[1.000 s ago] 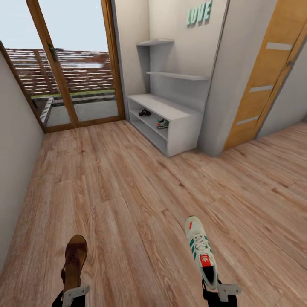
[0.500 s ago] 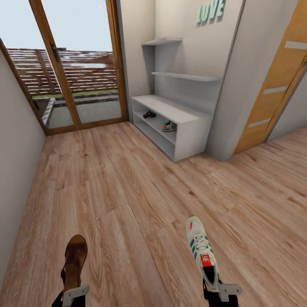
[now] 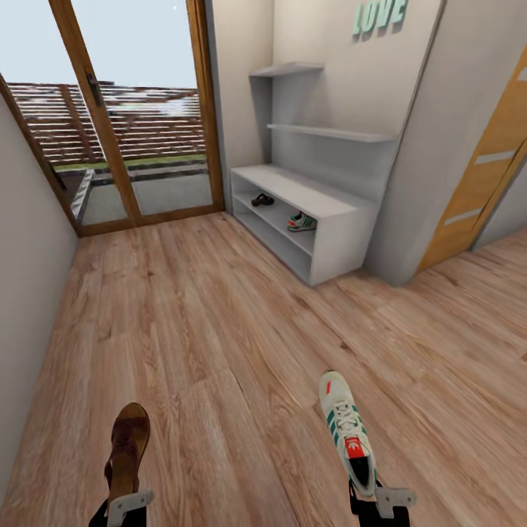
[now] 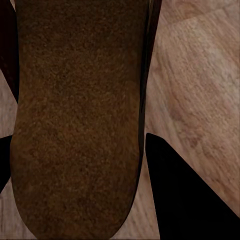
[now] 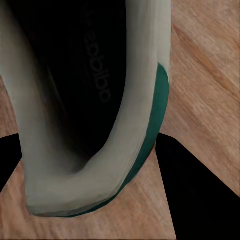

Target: Pick up the two gym shoes and the two sandals from the corridor floor and place them onto the hallstand (shoe rack) in the corridor, making sure they are on the rack and not on the floor. Arrange them so the two gym shoes are next to each other and the two sandals are next to each other.

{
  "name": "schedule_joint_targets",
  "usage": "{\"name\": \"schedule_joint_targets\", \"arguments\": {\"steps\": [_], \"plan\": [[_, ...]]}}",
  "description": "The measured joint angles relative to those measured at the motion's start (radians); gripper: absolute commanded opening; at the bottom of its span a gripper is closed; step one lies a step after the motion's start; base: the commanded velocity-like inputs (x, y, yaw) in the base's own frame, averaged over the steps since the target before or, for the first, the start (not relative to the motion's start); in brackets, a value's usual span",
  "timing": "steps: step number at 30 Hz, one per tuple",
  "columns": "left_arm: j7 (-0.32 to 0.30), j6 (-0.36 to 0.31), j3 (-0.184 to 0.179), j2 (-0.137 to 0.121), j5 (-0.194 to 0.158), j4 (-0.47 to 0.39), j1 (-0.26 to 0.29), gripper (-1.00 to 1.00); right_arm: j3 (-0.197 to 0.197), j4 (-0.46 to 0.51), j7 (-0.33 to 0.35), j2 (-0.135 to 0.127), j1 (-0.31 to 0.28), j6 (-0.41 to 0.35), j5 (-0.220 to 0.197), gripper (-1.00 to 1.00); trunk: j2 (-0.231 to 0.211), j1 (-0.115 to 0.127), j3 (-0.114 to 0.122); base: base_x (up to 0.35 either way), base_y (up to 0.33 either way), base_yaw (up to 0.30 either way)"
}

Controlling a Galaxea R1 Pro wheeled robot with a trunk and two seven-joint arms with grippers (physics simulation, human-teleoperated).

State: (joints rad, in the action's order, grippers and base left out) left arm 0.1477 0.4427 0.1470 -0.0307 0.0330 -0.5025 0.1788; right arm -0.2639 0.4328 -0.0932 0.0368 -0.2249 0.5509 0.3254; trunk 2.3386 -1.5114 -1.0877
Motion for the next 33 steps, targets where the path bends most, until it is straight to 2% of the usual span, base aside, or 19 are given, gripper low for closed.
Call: {"name": "schedule_joint_targets", "arguments": {"steps": [15,33], "plan": [[0.000,0.000,0.000,0.000,0.000,0.000,0.000,-1.00,-0.001,0.000,-0.003,0.000,0.000,0.000,-0.001,-1.00,0.000,0.000,0.000,0.315,0.106,0.237],[0.000,0.000,0.000,0.000,0.000,0.000,0.000,-1.00,-0.002,0.000,-0.002,0.003,0.000,0.000,-0.005,-1.00,0.000,0.000,0.000,0.337,0.003,0.019]]}}
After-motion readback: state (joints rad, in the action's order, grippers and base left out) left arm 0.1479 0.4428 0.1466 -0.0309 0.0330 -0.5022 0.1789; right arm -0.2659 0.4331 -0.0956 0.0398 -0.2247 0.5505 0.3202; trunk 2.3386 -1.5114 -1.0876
